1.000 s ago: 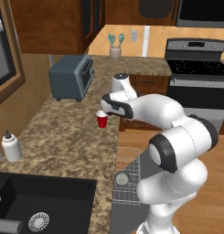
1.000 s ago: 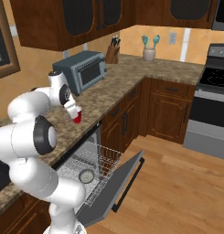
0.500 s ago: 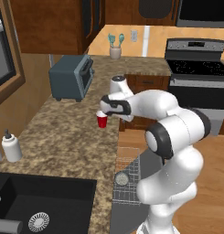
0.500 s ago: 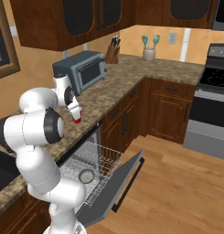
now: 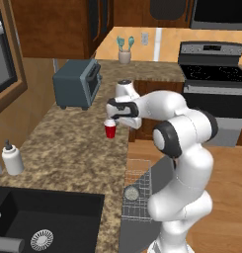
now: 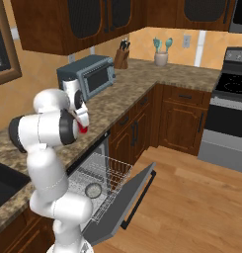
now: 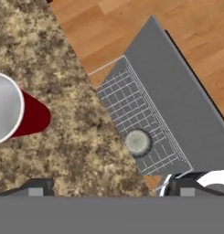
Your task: Pick up the cup and bowl from the counter, place them in the dishwasher, and close the dishwasher door.
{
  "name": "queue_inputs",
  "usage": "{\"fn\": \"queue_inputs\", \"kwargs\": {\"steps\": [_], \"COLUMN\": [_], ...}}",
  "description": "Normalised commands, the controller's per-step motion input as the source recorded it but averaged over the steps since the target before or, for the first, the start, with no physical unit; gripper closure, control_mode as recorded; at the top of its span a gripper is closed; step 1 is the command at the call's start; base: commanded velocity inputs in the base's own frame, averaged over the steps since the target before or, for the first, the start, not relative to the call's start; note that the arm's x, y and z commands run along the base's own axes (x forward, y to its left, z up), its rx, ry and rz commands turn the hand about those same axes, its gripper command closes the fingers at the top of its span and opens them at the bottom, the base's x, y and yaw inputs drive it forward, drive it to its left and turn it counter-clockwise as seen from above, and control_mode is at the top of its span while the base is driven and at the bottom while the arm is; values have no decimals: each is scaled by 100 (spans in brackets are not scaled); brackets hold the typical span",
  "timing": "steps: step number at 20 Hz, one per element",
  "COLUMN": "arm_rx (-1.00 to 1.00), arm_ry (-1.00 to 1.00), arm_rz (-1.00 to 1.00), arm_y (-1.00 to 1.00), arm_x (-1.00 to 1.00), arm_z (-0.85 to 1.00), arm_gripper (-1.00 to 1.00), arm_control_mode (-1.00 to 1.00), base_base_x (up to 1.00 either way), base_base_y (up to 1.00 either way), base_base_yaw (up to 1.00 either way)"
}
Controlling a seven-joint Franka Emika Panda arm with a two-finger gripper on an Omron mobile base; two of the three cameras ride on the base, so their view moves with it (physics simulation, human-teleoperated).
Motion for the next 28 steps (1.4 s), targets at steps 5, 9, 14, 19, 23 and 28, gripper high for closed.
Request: {"fn": "queue_inputs", "kwargs": {"steps": [5, 9, 14, 19, 23, 28], "arm_rx": [0, 0, 0, 0, 0, 0], "arm_ry": [5, 4, 1, 1, 1, 1], "arm_rz": [-2, -1, 0, 0, -1, -2], "arm_y": [11, 12, 1, 2, 4, 6], "arm_x": [28, 29, 25, 26, 30, 31], "arm_z": [-14, -21, -26, -19, -11, -3], "arm_gripper": [-100, -100, -100, -100, -100, -100], "arm_control_mode": [-100, -100, -100, -100, -100, -100], "base_base_x": [0, 0, 0, 0, 0, 0], "base_base_y": [0, 0, 0, 0, 0, 0], "base_base_yaw": [0, 0, 0, 0, 0, 0]}}
